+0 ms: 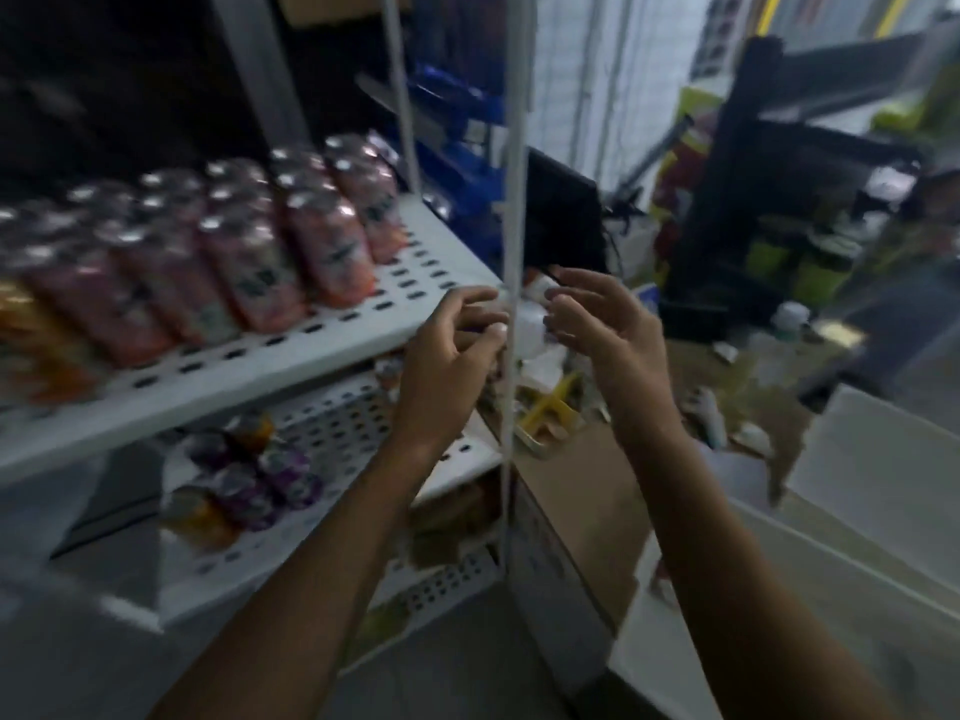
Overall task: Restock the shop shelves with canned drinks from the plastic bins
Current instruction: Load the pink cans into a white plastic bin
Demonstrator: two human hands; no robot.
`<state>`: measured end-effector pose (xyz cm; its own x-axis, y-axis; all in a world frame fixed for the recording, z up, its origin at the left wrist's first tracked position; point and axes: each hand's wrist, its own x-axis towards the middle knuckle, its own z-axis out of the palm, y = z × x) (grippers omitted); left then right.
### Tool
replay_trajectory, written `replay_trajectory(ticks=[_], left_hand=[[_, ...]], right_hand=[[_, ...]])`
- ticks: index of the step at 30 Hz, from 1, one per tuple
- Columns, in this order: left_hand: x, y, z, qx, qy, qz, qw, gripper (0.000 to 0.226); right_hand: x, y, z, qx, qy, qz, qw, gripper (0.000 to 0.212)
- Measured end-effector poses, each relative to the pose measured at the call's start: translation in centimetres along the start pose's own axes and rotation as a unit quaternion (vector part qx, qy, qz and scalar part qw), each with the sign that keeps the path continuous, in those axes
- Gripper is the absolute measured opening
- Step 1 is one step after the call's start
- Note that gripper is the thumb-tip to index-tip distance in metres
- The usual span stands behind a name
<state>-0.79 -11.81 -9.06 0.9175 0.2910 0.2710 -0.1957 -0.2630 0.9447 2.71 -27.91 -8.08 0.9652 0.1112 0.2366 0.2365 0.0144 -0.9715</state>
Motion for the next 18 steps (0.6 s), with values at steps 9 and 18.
replay_trajectory(ticks=[9,18], left_hand=[[0.1,3.1,-14.1,-0.007,0.156,0.037,0.987,0.027],[-0.5,1.8,-19.3,0.023,0.180,0.018,0.983,0.026]], right_hand=[[0.3,-4.6,11.7,0.038,-0.130,-0.049,0.990,0.035],[2.8,-2.2,18.6,0.005,-0.097,0.001,0.995,0.060]])
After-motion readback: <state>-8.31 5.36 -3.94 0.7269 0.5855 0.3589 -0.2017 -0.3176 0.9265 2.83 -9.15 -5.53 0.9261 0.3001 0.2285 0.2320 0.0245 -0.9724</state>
